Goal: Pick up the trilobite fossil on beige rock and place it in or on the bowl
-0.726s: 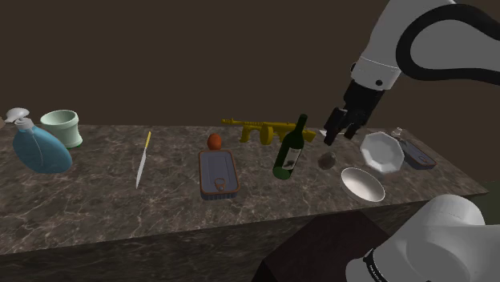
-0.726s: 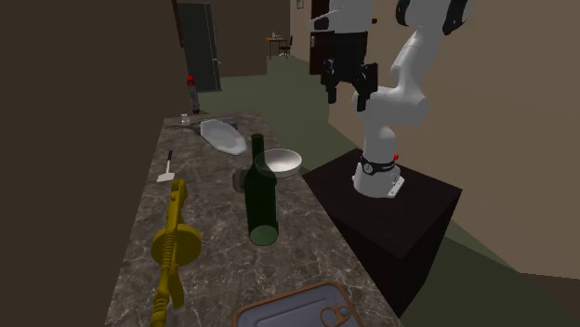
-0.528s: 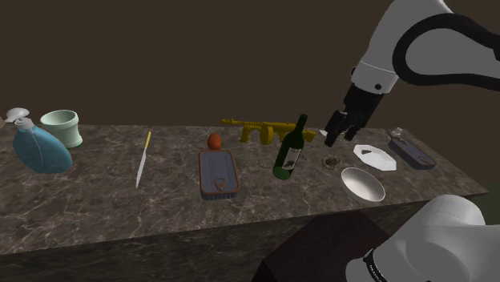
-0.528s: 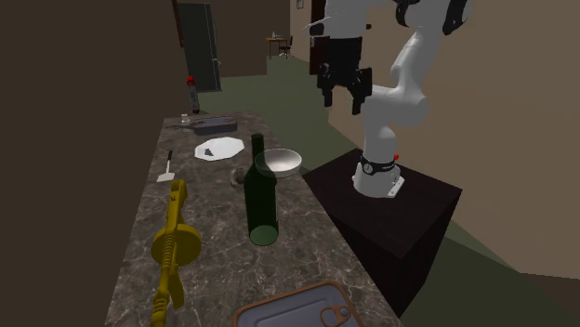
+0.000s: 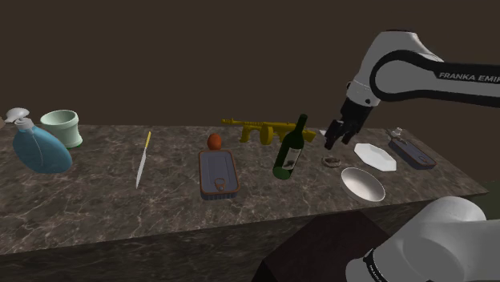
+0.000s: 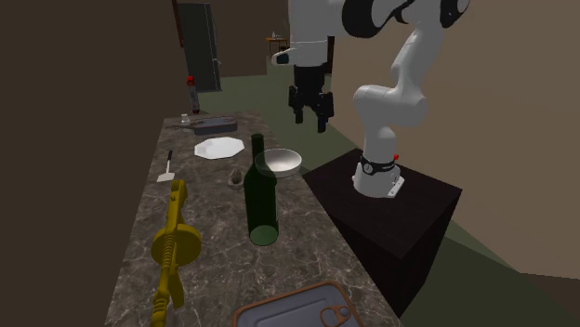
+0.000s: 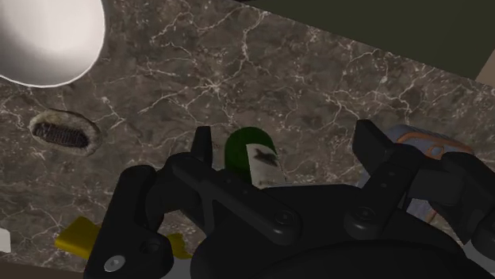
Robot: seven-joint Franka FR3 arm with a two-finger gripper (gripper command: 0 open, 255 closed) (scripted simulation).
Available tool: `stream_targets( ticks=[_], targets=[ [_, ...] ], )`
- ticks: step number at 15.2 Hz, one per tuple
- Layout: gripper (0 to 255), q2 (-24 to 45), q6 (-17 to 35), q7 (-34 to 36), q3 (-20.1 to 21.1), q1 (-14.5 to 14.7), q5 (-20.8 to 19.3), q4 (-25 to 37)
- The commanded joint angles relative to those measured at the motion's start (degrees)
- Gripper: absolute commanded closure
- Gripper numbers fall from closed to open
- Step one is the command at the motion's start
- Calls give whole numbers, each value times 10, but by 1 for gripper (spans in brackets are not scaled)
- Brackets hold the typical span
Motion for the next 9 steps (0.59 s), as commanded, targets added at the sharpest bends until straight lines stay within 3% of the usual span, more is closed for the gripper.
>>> stream_targets(
  ticks=[1, 9],
  targets=[
    [0, 18, 28, -22, -20, -10, -13, -9],
    [0, 138, 150, -112, -102, -40, -49, -10]
  ],
)
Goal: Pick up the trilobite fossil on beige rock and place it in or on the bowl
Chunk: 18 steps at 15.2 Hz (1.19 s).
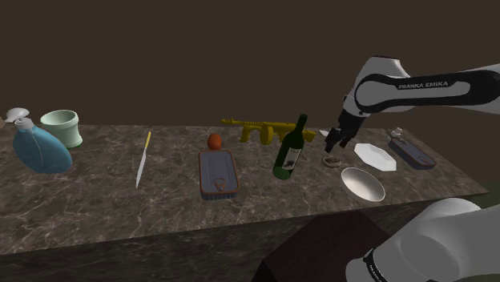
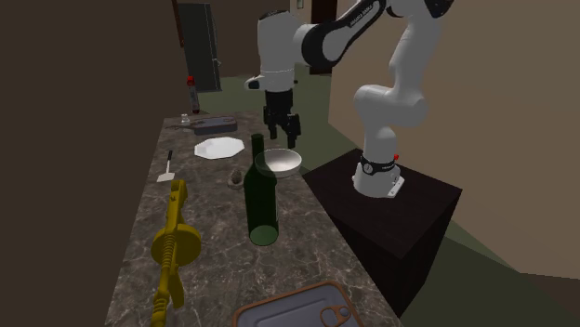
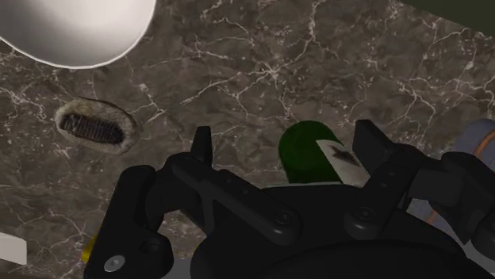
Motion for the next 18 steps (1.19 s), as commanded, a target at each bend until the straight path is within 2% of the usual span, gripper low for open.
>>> stream_targets(
  ticks=[1, 8, 15, 18],
  targets=[
    [0, 35, 32, -27, -23, -8, -6, 4],
    [0, 179, 129, -123, -91, -16, 16, 50],
    [0, 343, 195, -249, -129, -34, 108, 133],
    [0, 367, 212, -265, -125, -40, 126, 137]
  ],
)
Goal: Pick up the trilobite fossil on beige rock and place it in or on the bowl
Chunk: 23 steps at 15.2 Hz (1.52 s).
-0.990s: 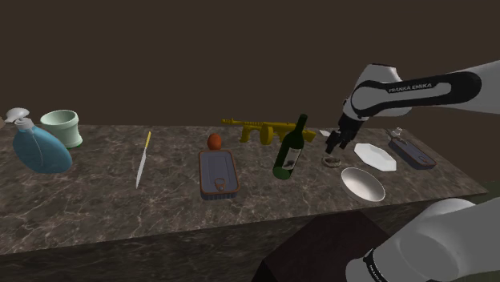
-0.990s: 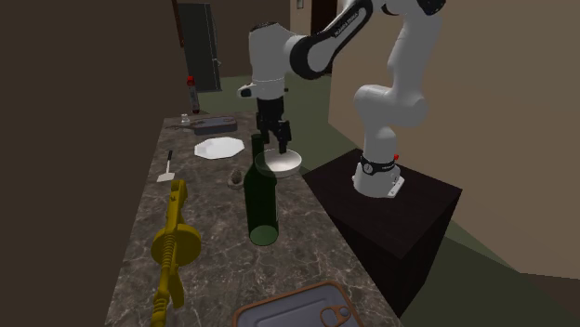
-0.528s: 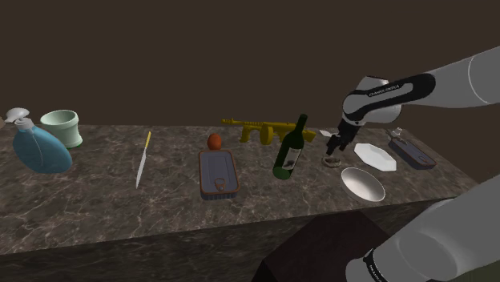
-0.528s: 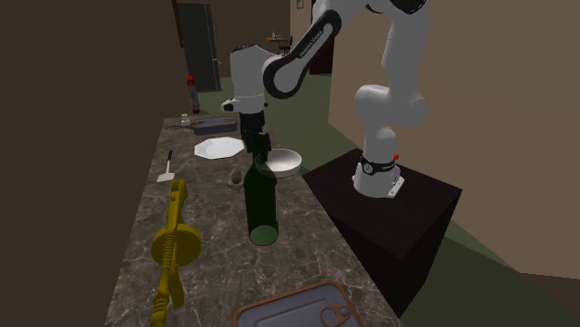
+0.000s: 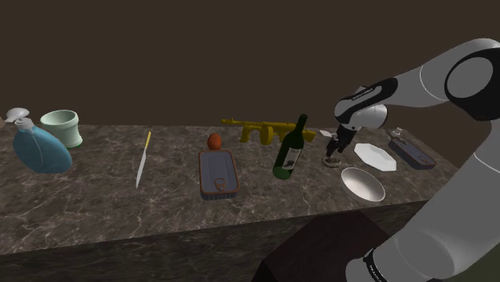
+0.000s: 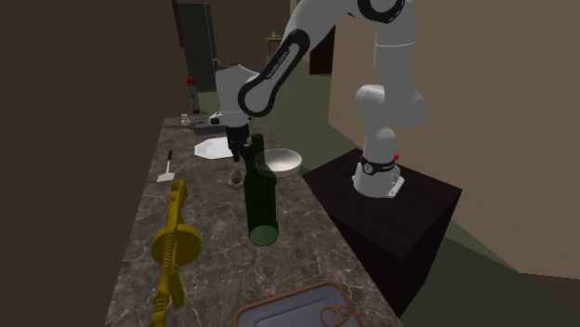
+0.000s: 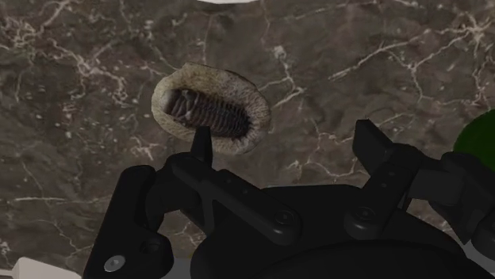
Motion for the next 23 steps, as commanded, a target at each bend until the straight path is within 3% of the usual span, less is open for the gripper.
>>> stream_targets(
  ticks=[1, 6, 13, 14, 23],
  targets=[
    [0, 19, 16, -11, 3, -3, 14, 0],
    [0, 50, 48, -30, 12, -9, 41, -5],
    [0, 50, 48, -30, 12, -9, 41, -5],
    [255, 50, 48, -30, 12, -9, 41, -5],
    [255, 50, 48, -30, 12, -9, 41, -5]
  ],
)
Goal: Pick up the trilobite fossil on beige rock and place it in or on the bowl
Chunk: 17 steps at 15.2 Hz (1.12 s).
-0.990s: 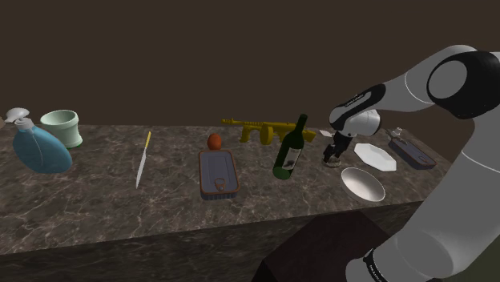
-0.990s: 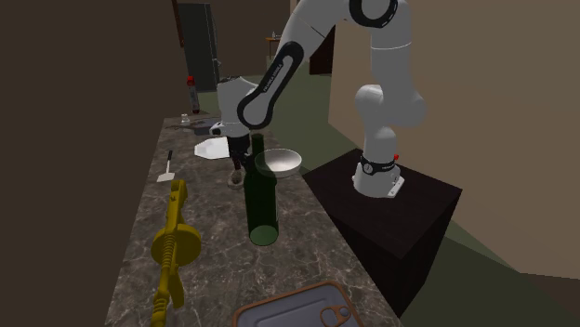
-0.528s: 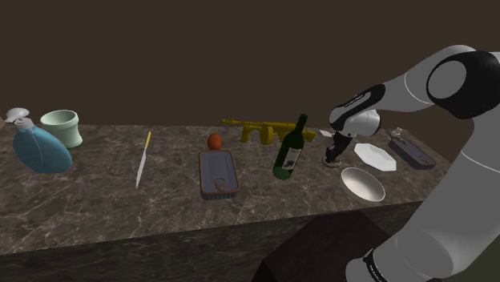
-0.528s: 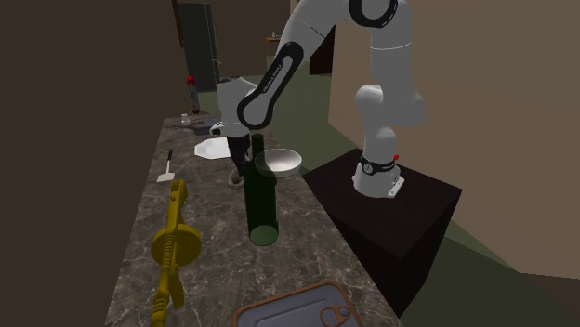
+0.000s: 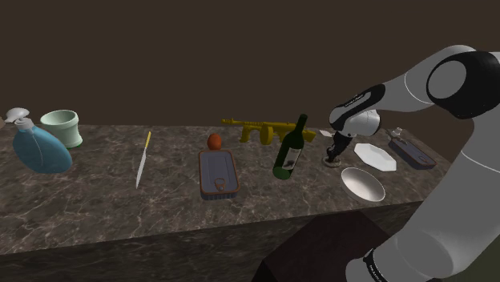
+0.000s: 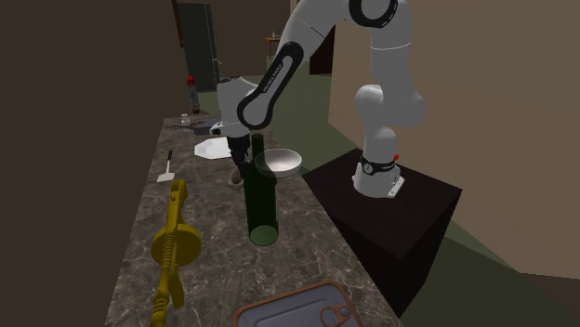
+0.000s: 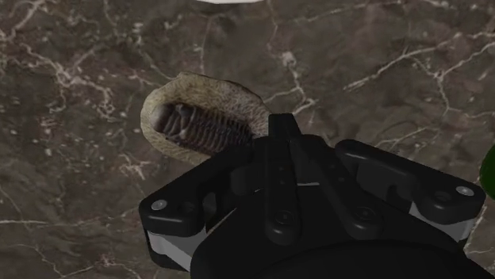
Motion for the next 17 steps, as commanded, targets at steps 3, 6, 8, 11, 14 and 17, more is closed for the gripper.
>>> stream_targets(
  ticks=[3, 6, 8, 11, 14, 17],
  targets=[
    [0, 7, -4, -252, 27, -62, 25, 10],
    [0, 51, -44, -610, 76, -157, 55, 76],
    [0, 75, -67, -734, 99, -191, 57, 113],
    [0, 92, -48, -740, 105, -194, 67, 110],
    [0, 109, -29, -747, 111, -197, 77, 108],
    [0, 119, -19, -751, 115, -198, 83, 107]
  ],
)
